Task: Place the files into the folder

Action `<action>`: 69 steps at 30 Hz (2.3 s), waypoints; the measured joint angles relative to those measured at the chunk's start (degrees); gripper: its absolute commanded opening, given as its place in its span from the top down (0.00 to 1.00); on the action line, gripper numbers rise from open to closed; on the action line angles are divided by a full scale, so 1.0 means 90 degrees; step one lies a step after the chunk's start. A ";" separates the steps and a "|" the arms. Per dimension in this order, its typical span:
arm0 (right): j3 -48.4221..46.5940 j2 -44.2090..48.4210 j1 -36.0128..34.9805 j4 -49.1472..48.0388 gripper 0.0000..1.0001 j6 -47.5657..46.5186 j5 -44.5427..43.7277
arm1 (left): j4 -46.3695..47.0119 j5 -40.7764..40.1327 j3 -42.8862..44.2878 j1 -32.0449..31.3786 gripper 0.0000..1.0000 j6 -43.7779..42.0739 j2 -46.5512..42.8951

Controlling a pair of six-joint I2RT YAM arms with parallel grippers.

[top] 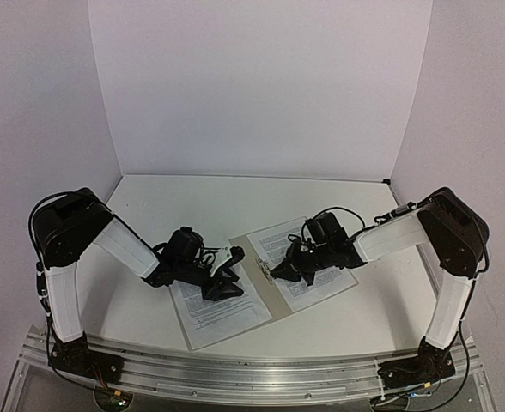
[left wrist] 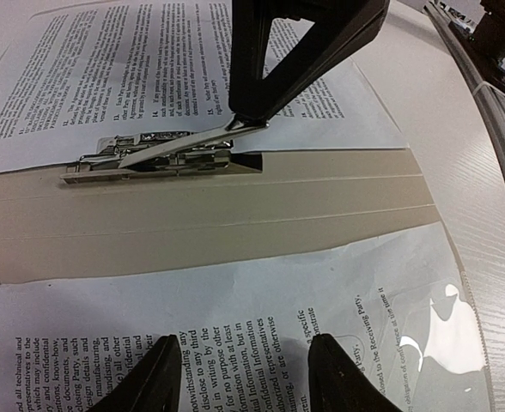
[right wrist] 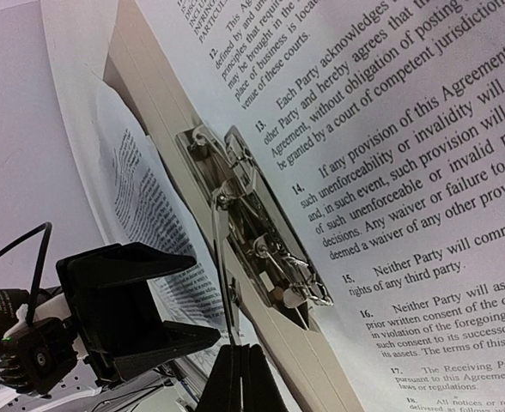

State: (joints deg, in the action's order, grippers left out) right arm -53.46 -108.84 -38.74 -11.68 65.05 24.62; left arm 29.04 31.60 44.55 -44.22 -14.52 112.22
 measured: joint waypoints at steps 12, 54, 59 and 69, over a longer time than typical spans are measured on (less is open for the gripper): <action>0.0086 -0.0002 -0.0002 -0.0080 1.00 -0.0097 -0.0092 | 0.0002 0.0031 -0.0004 0.0019 0.49 0.0000 0.0000; 0.0434 -0.0433 0.0007 -0.0948 1.00 -0.0230 -0.0437 | -0.0001 0.0088 -0.0009 0.0081 0.50 0.0000 0.0000; 0.0511 -0.0521 0.0029 -0.1263 1.00 -0.0226 -0.0425 | -0.0001 0.0089 -0.0009 0.0106 0.50 0.0000 0.0000; 0.0514 -0.0475 0.0025 -0.1278 1.00 -0.0306 -0.0568 | 0.0002 0.0094 -0.0009 0.0116 0.50 0.0000 0.0000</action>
State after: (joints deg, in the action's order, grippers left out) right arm -48.83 -113.11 -38.52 -23.19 62.30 19.50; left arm 29.06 32.45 44.47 -43.18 -14.52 112.22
